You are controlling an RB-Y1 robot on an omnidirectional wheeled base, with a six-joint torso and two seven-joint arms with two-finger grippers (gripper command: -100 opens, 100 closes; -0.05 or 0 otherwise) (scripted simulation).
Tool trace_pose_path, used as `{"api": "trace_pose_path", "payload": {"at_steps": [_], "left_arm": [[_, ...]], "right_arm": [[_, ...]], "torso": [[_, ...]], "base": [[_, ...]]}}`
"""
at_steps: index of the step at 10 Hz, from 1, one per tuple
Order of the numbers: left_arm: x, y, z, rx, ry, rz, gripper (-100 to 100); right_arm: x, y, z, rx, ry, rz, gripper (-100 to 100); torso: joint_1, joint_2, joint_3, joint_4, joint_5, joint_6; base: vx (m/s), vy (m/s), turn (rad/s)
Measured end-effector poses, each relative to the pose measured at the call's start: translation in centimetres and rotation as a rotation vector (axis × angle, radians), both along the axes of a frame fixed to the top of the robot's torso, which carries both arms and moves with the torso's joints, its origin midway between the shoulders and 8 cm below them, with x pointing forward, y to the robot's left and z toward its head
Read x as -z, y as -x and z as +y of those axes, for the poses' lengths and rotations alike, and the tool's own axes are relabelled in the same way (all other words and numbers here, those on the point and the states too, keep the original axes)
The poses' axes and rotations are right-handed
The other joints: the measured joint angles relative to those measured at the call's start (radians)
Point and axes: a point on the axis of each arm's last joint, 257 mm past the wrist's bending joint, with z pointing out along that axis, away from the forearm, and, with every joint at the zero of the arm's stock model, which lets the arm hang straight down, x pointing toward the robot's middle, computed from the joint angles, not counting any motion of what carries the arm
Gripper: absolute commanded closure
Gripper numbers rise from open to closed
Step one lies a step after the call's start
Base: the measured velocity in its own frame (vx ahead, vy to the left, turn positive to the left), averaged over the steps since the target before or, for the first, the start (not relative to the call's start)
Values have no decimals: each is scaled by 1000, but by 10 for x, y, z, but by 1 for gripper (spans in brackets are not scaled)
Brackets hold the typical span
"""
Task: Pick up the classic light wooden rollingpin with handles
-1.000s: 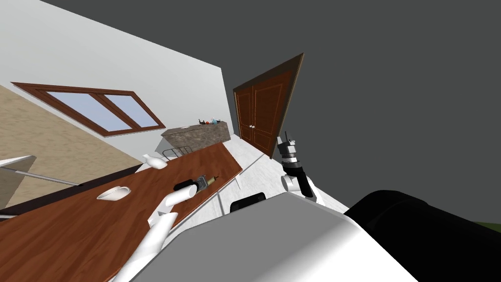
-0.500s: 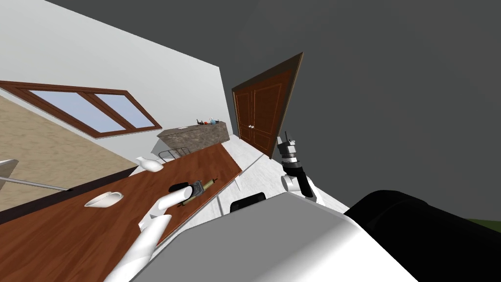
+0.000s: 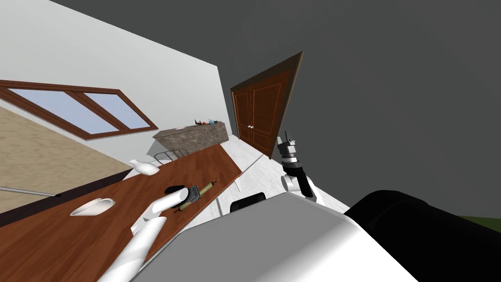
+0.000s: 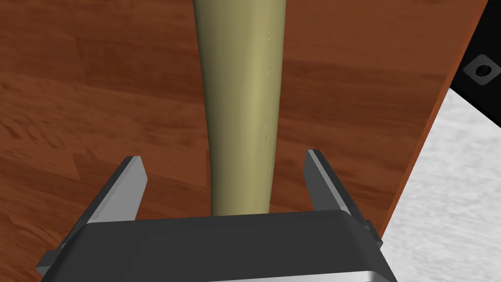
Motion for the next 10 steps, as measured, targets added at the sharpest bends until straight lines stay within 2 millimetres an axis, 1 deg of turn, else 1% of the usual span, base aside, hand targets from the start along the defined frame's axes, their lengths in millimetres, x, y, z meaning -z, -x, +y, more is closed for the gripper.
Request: {"api": "trace_pose_path", "payload": {"at_steps": [1,4,5,9,10], "left_arm": [[0,0,0,0,0,-1,-100],[16,1,-4,-4,0,0,-100],[17,1,-4,-4,-1,-2,100],[17,1,-4,-4,0,-2,100],[17,1,-4,-4,0,-1,0]], "right_arm": [[0,0,0,0,0,0,0],[0,0,0,0,0,0,0],[0,0,0,0,0,0,0],[0,0,0,0,0,0,0],[0,0,0,0,0,0,0]], "torso": [[0,1,1,0,0,0],[2,0,0,0,0,0],[1,0,0,0,0,0],[0,1,1,0,0,0],[0,1,1,1,0,0]], "base": [[23,15,-12],[26,25,-12],[0,0,0],[0,0,0],[0,0,0]]}}
